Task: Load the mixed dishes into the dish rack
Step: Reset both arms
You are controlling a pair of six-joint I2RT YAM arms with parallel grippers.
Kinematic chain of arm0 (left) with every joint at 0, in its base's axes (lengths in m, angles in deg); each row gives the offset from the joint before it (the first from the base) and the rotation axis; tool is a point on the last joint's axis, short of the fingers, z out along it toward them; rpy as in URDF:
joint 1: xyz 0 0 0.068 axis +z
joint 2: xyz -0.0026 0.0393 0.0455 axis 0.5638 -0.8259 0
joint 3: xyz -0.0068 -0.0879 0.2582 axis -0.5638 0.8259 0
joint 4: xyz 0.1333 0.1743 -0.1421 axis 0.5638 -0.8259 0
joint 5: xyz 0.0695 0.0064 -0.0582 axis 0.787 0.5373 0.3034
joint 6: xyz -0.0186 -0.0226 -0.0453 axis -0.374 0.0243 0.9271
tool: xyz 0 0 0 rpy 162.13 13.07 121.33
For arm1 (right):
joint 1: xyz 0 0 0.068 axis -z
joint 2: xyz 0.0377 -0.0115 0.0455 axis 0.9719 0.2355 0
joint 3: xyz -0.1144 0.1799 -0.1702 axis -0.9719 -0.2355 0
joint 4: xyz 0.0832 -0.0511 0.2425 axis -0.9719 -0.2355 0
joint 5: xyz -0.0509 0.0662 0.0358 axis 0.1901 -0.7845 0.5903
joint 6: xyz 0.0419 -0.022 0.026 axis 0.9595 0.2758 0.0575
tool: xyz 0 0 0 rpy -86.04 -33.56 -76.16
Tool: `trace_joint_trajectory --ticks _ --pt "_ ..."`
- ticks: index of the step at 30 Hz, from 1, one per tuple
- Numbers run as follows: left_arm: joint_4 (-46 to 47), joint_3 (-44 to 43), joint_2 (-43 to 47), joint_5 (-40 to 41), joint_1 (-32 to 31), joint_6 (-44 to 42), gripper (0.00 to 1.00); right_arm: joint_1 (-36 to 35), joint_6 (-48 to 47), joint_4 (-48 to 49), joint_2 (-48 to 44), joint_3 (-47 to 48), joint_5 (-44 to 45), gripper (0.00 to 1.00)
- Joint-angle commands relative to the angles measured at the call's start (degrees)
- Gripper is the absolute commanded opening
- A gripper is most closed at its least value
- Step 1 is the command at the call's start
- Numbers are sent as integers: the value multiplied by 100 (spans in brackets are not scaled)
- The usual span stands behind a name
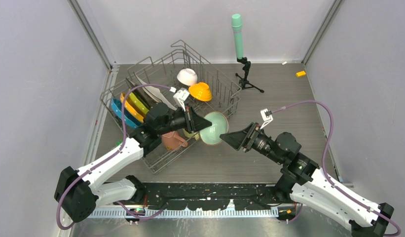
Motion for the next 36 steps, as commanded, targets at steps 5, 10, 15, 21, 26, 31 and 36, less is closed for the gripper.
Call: trace_joint_trajectory --ticks 5,10,15,21,26,31,36 --pt "958 -117 173 -263 14 374 0 11 126 854 277 -37 -360 75" --pt "1022 -101 158 -277 14 443 0 11 109 1070 358 -56 -403 72" --pt "1026 -101 178 -268 11 444 0 11 174 1430 529 -77 -453 72" --pt "1070 -28 222 -264 15 477 0 11 186 1604 849 12 -524 74" --pt "1052 33 276 -194 12 471 0 11 49 1531 921 59 -456 79" --pt "1055 40 277 -174 15 463 0 10 -130 1295 1091 173 -419 82" --pt "979 50 303 -61 15 418 0 11 -293 1141 1126 249 -204 90"
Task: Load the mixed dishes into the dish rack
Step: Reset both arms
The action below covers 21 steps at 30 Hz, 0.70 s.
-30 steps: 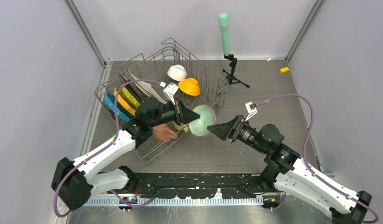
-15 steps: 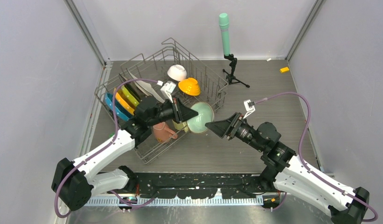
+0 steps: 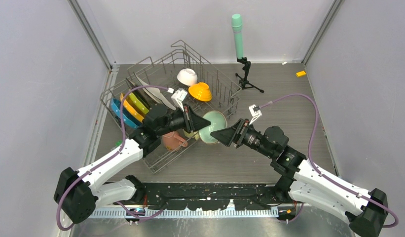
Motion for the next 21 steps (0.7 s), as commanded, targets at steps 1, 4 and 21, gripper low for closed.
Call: trace_joint_trajectory --ticks 1,4,21 --pt "777 -111 250 -191 -53 214 0 -9 -275 119 -21 210 91 90" --pt "672 -109 290 -92 -59 157 0 -9 -280 187 -168 165 10 90" --pt "725 -86 296 89 -50 223 0 -9 52 189 -118 272 -297 85"
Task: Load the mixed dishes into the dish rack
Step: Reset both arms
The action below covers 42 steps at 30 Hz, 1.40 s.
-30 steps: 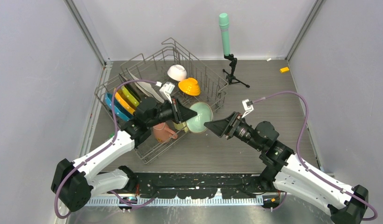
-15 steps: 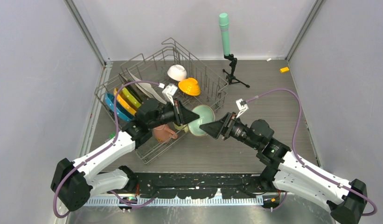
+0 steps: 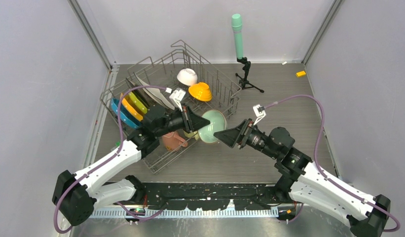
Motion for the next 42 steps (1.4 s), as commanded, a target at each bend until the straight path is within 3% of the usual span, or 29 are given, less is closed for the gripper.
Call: trace_joint_trajectory --ticks 1,8,12,15,21,28,34,37,42 --pt "772 -85 125 -69 -15 225 0 -4 272 733 379 107 -291 84" --pt "592 -72 268 48 -17 140 0 -6 295 967 513 116 -305 76" --pt "514 -10 368 198 -10 93 0 -4 165 698 230 114 -167 89" --pt "469 17 406 274 -11 45 0 -2 126 588 23 89 -109 90" --pt "539 -59 274 116 -12 49 0 -4 265 910 354 96 -485 75" --pt "263 -76 376 258 -10 -111 2 -5 301 1219 712 184 -609 38" --pt "-848 -337 603 799 -12 -802 55 3 -287 281 836 699 -194 28" --pt "-1183 -373 753 1139 -9 -1004 67 2 -497 11 995 966 -70 24" --pt "-1752 -515 883 1534 -14 -1275 78 -4 -936 -353 1402 1507 67 21"
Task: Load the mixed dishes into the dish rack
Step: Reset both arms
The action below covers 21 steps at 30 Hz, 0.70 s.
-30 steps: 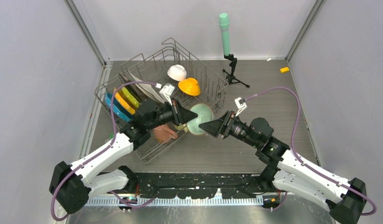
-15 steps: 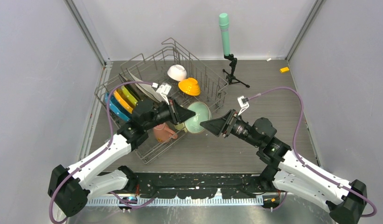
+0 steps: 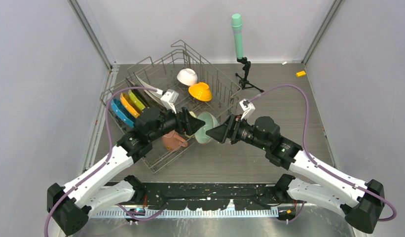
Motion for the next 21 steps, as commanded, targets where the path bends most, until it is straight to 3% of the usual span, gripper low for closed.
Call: trace_joint_trajectory --ticks 1,11,21 --pt "-517 -355 217 599 -9 -449 79 -24 -549 169 199 866 220 21" --pt "-1786 -405 1074 2558 -12 -906 98 -23 -2072 -1286 1480 2623 999 19" --pt "-2548 -341 1697 3220 -10 -1094 100 -24 -3616 -3155 3857 4994 2915 19"
